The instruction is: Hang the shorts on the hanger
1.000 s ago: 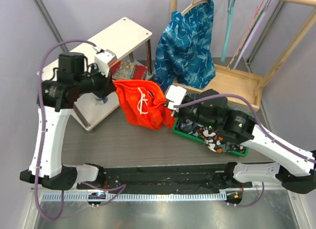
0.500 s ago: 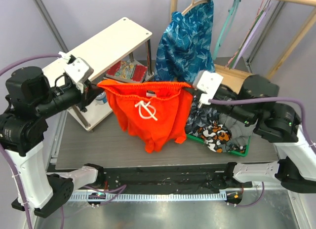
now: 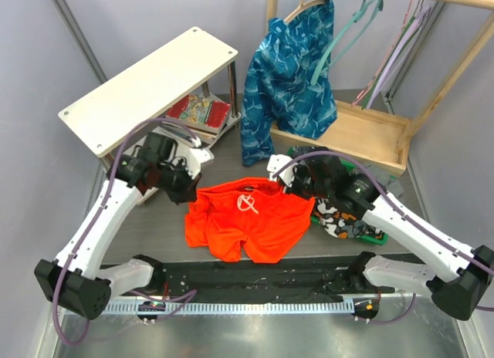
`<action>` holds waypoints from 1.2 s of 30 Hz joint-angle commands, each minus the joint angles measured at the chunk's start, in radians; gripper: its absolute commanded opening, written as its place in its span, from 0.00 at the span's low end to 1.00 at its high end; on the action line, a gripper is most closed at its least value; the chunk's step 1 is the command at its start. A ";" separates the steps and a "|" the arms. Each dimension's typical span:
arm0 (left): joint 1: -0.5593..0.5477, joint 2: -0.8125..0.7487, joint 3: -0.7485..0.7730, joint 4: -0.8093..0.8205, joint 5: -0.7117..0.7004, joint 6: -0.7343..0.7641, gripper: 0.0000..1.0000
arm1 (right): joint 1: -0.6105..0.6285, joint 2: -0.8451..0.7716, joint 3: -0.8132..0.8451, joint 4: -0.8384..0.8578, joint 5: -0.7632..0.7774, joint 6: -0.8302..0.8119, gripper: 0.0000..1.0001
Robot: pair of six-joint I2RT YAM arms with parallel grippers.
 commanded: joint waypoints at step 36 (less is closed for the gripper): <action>-0.183 -0.059 0.133 0.033 0.010 -0.024 0.96 | -0.057 0.014 0.436 -0.363 -0.214 0.254 0.83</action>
